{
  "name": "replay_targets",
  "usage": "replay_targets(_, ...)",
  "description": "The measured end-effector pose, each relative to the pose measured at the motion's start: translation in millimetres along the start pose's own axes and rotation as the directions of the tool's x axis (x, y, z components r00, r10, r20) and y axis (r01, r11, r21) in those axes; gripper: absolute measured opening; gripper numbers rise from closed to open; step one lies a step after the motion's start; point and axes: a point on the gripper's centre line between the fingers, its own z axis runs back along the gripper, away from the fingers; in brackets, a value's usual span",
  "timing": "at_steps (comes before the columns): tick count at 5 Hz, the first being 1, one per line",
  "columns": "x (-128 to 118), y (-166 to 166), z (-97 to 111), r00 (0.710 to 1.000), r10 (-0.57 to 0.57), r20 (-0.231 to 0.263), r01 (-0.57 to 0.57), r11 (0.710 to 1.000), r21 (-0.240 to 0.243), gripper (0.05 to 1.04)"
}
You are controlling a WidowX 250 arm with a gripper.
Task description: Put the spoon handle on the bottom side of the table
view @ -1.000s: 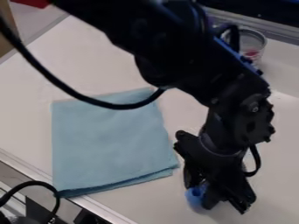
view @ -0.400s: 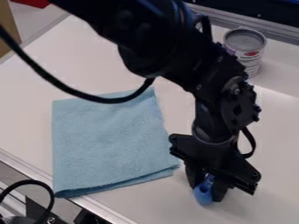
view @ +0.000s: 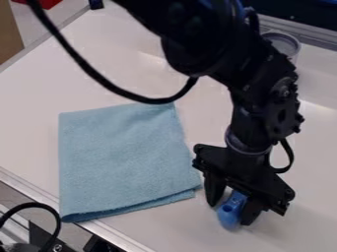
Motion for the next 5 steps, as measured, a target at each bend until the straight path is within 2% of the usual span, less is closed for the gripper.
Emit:
replay_targets(1,-0.3,0.6,1.7,0.999,0.033,-0.028,-0.034,0.999,-0.027,0.978)
replay_targets(2,5.3,0.8,10.1,0.998,0.062,-0.034,-0.063,0.997,-0.041,1.0)
replay_targets(3,13.7,-1.6,24.9,0.999,0.033,-0.015,-0.034,0.998,-0.05,1.0)
replay_targets(4,20.3,2.2,34.9,0.999,0.035,-0.012,-0.036,0.996,-0.087,1.0)
replay_targets(5,40.1,15.1,49.4,0.988,-0.153,-0.005,0.152,0.988,-0.04,1.0)
